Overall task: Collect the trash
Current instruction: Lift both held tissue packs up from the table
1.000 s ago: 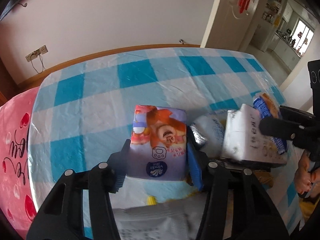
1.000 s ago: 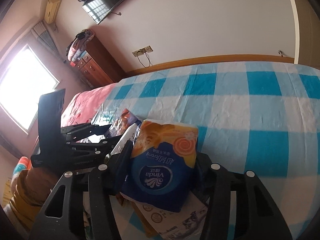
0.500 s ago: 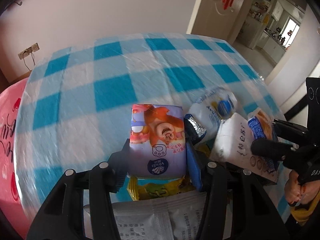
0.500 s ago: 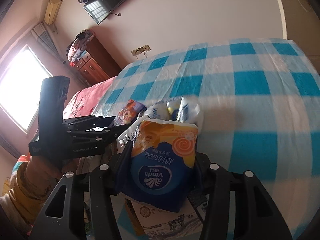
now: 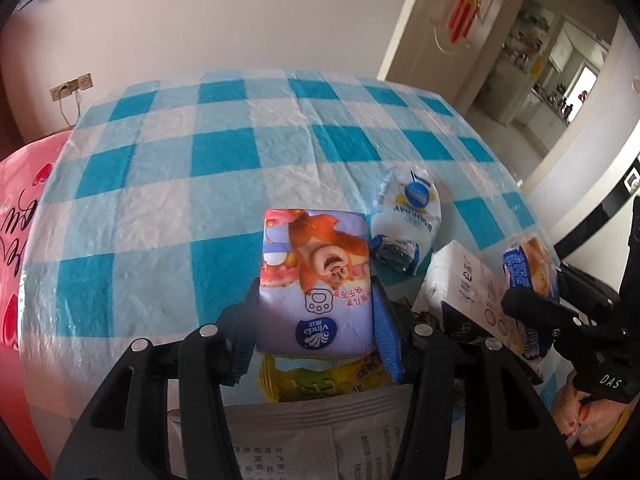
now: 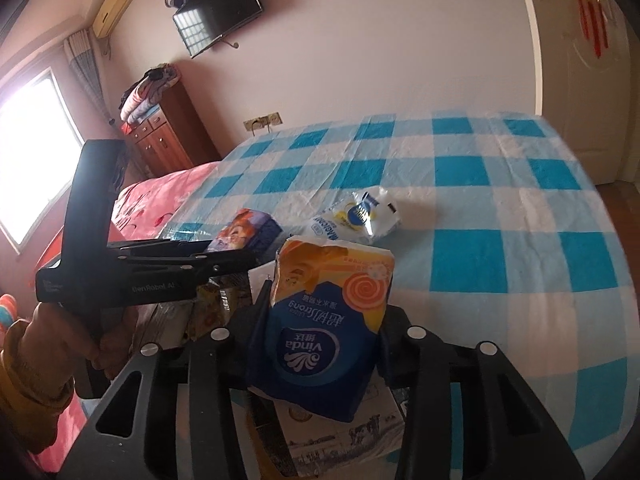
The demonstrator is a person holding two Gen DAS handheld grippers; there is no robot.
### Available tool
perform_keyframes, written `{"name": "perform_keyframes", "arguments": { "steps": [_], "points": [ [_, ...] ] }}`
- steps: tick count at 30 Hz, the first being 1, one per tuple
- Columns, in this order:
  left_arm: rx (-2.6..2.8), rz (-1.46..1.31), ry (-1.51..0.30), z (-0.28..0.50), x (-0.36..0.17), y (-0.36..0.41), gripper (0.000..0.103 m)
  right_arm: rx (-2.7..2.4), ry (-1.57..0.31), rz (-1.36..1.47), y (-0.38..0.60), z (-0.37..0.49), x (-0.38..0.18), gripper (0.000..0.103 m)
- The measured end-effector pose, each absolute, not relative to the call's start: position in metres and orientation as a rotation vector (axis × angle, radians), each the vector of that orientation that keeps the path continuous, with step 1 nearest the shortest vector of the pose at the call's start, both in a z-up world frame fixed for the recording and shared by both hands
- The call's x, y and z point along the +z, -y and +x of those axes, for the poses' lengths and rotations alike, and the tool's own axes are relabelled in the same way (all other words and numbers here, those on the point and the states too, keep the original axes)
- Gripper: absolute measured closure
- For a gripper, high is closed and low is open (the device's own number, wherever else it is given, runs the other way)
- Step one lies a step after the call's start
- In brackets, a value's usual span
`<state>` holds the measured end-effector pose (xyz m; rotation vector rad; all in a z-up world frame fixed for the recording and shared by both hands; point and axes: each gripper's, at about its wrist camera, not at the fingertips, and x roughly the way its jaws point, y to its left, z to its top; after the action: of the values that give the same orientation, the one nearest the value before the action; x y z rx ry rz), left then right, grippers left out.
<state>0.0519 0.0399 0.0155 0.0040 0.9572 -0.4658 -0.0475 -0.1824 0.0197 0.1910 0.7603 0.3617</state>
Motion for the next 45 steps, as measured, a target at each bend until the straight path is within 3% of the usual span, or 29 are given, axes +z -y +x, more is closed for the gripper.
{"name": "perform_keyframes", "arguments": {
  "steps": [32, 41, 45],
  "points": [
    [-0.382, -0.115, -0.725, -0.018, 0.096, -0.129, 0.051, 0.331, -0.682, 0.075, 0.133, -0.075, 0.071, 0.061],
    [-0.323, -0.150, -0.716, -0.042, 0.093, -0.162, 0.051, 0.385, -0.818, 0.068, 0.115, -0.088, 0.030, 0.061],
    [-0.307, -0.150, -0.729, -0.051, 0.083, -0.166, 0.051, 0.400, -0.864, 0.065, 0.109, -0.094, 0.015, 0.056]
  ]
}}
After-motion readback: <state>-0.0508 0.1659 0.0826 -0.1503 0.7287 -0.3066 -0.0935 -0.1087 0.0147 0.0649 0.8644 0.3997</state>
